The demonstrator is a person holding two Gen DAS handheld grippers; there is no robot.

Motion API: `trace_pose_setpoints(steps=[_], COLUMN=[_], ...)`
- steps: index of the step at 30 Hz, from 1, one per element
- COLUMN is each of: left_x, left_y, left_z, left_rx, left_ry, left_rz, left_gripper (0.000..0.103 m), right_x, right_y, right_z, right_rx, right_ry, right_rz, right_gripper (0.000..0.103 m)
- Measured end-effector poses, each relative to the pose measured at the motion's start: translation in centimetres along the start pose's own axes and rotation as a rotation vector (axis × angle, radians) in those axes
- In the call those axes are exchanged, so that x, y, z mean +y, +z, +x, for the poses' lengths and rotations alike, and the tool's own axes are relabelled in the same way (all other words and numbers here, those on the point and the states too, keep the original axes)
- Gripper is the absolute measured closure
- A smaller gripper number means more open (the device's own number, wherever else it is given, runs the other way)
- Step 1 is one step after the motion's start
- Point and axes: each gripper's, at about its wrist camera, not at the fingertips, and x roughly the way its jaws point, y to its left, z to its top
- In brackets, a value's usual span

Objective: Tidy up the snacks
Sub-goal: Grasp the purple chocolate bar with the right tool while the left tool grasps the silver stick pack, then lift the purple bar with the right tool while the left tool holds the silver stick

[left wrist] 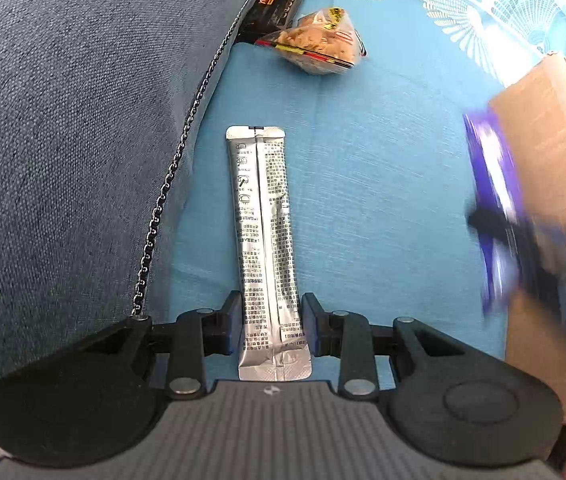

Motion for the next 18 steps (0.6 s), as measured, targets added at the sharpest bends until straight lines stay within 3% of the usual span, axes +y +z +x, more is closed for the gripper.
trace_pose_setpoints(steps=[5, 12, 18], left_x=[-0.3, 0.8, 0.4], left_y=[-0.5, -1.3, -2.4], left_z=[-0.2, -0.7, -1.0], left_rx=[-0.007, 0.042, 0.08], left_ry=[-0.014, -0.17, -0.178], left_rz=[0.023, 0.062, 0.111], left_gripper=[0.068, 0.069, 0.068], right_x=[1.0, 2.2, 1.0], right_y=[-5.0, -10.5, -13.5], right_z=[-3.9, -6.2, -5.9], right_rx=[0.007, 0.012, 0.012], right_ry=[0.05, 0.078, 0.073], right_rz=[-0.083, -0.153, -0.146], right_gripper=[0.087, 0.087, 0.086])
